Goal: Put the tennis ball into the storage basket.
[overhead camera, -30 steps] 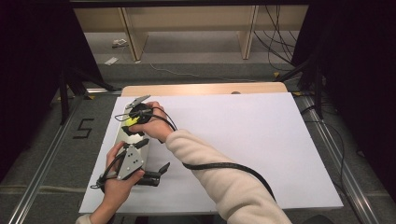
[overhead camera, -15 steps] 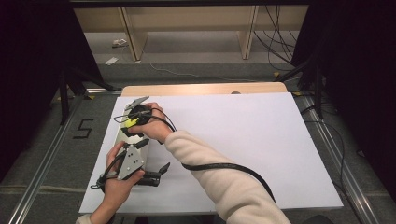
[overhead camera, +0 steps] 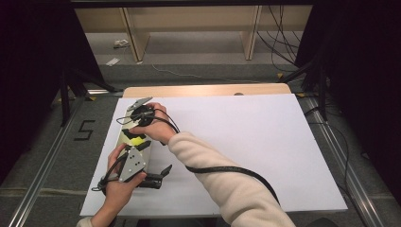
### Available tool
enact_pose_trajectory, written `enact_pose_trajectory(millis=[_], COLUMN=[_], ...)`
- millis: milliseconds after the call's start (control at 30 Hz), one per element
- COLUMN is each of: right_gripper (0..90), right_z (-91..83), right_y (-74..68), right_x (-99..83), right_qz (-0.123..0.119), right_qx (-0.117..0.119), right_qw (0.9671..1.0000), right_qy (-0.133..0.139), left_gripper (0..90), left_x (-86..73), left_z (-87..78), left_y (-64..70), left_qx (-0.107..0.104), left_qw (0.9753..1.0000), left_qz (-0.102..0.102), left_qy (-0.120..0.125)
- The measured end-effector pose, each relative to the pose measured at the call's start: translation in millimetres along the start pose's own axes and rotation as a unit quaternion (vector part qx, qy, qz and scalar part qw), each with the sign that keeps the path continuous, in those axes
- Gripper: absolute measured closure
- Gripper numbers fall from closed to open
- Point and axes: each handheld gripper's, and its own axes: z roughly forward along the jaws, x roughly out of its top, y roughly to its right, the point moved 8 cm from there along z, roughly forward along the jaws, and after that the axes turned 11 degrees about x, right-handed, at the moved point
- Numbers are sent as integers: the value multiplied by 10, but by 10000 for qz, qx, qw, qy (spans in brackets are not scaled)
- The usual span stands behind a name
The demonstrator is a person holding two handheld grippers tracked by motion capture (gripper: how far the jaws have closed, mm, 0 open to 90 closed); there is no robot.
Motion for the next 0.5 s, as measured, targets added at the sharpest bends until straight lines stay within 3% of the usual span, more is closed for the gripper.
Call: enact_pose_trajectory(millis=[500], right_gripper=[170], right_z=[-262], right_y=[75], right_x=[-81], right_qz=[84], right_qx=[-114], right_qw=[9998], right_qy=[159], left_gripper=[0], left_x=[2], left_z=[-3], left_y=[-2], left_qx=[7], left_qw=[10000], left_qz=[-2], left_qy=[11])
